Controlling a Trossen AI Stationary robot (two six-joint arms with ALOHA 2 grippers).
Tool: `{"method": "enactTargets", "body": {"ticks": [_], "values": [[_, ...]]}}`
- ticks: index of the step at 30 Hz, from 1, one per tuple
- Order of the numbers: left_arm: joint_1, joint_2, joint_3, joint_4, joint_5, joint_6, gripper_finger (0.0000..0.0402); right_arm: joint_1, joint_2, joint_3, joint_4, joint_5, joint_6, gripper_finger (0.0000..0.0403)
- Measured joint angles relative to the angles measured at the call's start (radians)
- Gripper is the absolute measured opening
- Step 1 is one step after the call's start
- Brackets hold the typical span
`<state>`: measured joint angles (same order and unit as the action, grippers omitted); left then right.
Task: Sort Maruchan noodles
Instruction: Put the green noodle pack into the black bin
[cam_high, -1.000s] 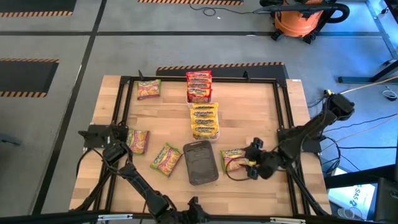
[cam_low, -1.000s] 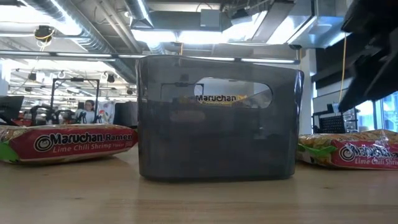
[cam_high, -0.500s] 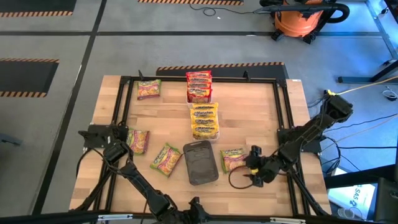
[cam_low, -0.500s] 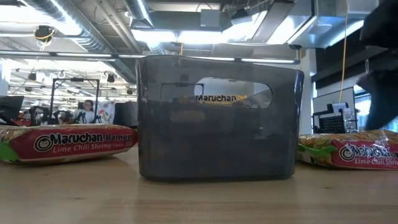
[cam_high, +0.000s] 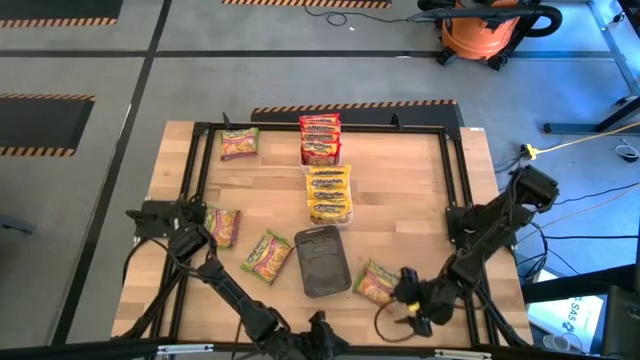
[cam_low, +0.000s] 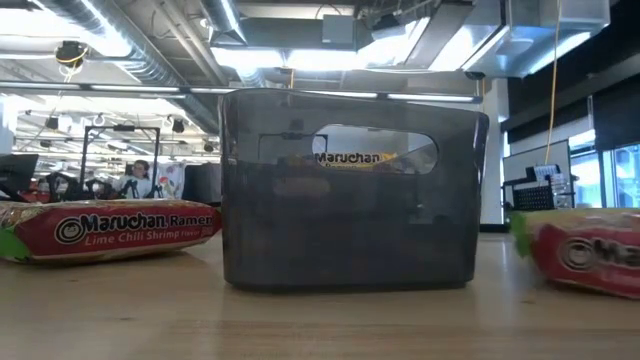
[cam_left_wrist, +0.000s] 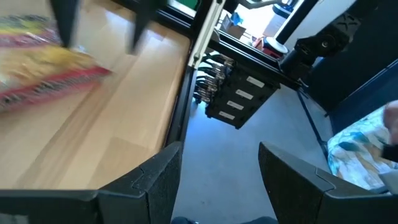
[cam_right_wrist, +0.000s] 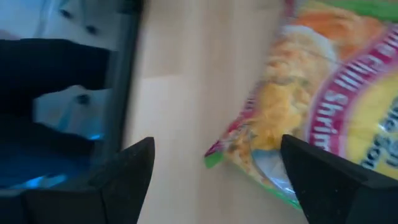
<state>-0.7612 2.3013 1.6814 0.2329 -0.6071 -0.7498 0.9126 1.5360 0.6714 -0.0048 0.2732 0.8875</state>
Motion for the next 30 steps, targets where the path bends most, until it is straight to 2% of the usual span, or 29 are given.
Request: {"method": "enactTargets", "body": {"ticks": [4, 7, 9, 11, 15, 19, 22, 27, 30], "values": [[0.011, 0.0, 0.0, 0.0, 0.0, 0.0, 0.0208, 0.021, 0.052, 0.082, 0.011, -0.107, -0.002, 0.0328], [0.017, 0.0, 0.0, 0.0, 0.0, 0.002, 0.0208, 0.036, 0.085, 0.144, 0.003, -0.236, -0.02, 0.0328], [0.018, 0.0, 0.0, 0.0, 0.001, 0.021, 0.0208, 0.049, 0.083, 0.182, -0.008, -0.257, -0.04, 0.0328], [0.022, 0.0, 0.018, -0.012, -0.001, 0.048, 0.0208, 0.072, 0.062, 0.21, -0.032, -0.218, -0.078, 0.0328], [0.031, -0.002, 0.098, -0.035, -0.045, 0.148, 0.0207, 0.117, -0.004, 0.218, -0.115, -0.062, -0.105, 0.0328], [0.055, -0.002, 0.157, -0.107, -0.076, 0.223, 0.0207, 0.13, -0.068, 0.179, -0.225, 0.054, -0.049, 0.0328], [0.081, 0.013, 0.172, -0.109, -0.078, 0.23, 0.0207, 0.11, -0.117, 0.113, -0.243, 0.119, 0.002, 0.0328], [0.122, 0.068, 0.167, -0.112, -0.019, 0.181, 0.0207, 0.002, -0.177, -0.028, -0.234, 0.128, 0.15, 0.0328], [0.119, 0.098, 0.169, -0.087, 0.008, 0.149, 0.0207, -0.058, -0.186, -0.098, -0.229, 0.087, 0.238, 0.0328]]}}
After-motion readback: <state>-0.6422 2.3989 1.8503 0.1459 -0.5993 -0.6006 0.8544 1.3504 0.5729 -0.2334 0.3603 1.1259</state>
